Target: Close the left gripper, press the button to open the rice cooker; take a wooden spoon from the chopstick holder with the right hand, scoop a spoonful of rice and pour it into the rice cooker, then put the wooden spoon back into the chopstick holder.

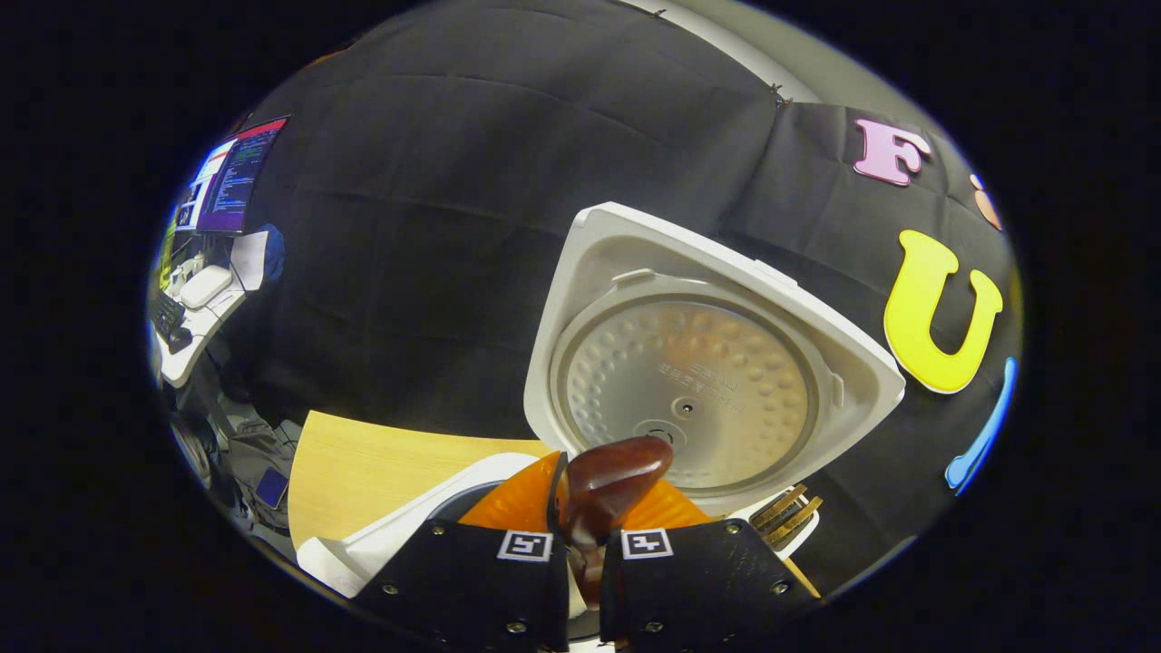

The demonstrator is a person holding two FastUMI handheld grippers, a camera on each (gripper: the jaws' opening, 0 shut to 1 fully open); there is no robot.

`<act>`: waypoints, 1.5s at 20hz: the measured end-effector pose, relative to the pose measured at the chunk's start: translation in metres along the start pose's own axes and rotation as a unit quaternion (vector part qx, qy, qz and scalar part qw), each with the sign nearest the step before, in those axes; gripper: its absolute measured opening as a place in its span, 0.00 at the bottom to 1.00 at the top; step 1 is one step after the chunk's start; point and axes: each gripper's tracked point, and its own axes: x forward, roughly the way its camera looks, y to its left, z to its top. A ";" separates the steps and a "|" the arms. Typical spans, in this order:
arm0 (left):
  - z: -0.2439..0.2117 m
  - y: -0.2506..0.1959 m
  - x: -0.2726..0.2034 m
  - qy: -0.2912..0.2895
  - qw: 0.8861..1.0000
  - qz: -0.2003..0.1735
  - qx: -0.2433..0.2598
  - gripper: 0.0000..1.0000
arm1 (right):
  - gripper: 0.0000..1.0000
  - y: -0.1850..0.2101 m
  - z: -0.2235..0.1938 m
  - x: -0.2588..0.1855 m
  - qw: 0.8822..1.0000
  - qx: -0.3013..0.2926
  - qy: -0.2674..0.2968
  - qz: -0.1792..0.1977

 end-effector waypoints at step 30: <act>0.014 -0.200 0.039 0.016 0.980 -0.183 -0.072 0.96 | 0.13 -0.257 -0.106 -0.386 0.819 0.436 -0.108 -0.356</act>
